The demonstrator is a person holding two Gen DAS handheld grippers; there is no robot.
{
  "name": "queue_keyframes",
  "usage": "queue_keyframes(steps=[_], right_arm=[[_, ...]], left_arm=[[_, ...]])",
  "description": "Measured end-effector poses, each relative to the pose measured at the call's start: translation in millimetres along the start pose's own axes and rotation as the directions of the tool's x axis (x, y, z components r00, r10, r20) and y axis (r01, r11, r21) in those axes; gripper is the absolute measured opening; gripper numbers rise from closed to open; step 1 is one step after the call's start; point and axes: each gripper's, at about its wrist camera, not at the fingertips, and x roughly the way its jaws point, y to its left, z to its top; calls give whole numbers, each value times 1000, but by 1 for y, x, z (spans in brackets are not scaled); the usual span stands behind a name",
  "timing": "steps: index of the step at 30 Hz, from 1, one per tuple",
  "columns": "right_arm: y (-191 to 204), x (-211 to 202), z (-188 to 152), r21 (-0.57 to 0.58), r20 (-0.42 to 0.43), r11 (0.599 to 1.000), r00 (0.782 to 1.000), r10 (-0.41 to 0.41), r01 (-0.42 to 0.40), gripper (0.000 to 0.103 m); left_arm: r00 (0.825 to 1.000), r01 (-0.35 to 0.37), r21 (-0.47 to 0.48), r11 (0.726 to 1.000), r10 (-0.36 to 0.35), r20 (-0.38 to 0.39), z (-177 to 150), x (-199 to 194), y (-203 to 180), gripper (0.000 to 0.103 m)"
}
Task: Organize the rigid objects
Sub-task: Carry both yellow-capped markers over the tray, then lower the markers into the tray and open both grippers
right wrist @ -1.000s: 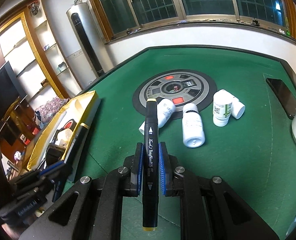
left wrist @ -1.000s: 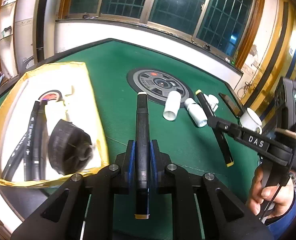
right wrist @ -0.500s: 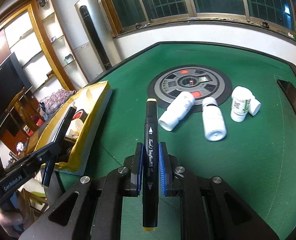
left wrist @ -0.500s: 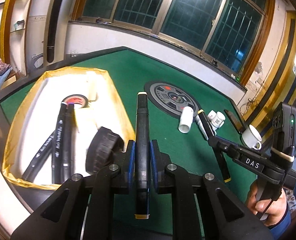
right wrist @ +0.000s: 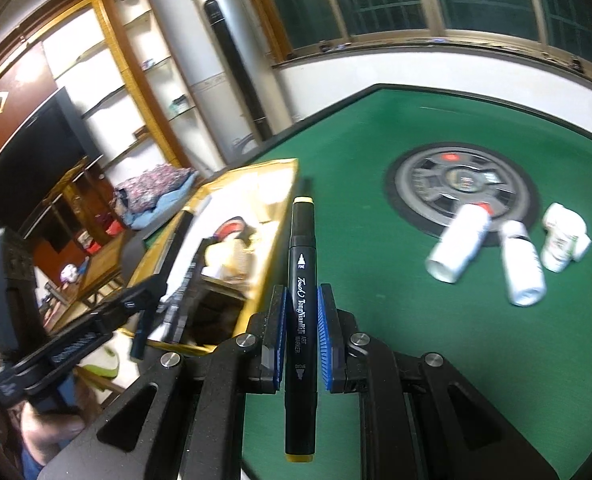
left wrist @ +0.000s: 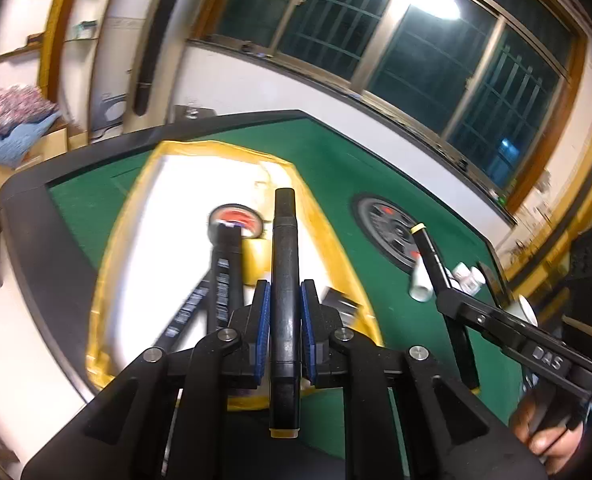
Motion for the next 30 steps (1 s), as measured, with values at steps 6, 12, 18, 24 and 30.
queue_keyframes(steps=[6, 12, 18, 24, 30], right_arm=[[37, 31, 10, -41, -33, 997, 998, 56, -58, 13], [49, 63, 9, -42, -87, 998, 995, 46, -50, 13], [60, 82, 14, -72, -65, 997, 998, 12, -17, 13], [70, 110, 34, -78, -119, 997, 993, 4, -14, 13], [66, 136, 45, -52, -200, 998, 980, 17, -28, 13]], left_arm=[[999, -45, -59, 997, 46, 8, 4, 5, 26, 12], [998, -70, -70, 995, 69, -10, 3, 14, 39, 12], [996, -91, -69, 993, 90, -23, 6, 24, 48, 12], [994, -100, -63, 993, 98, -44, 12, 30, 51, 12], [990, -125, -56, 991, 120, -78, 20, 38, 50, 12]])
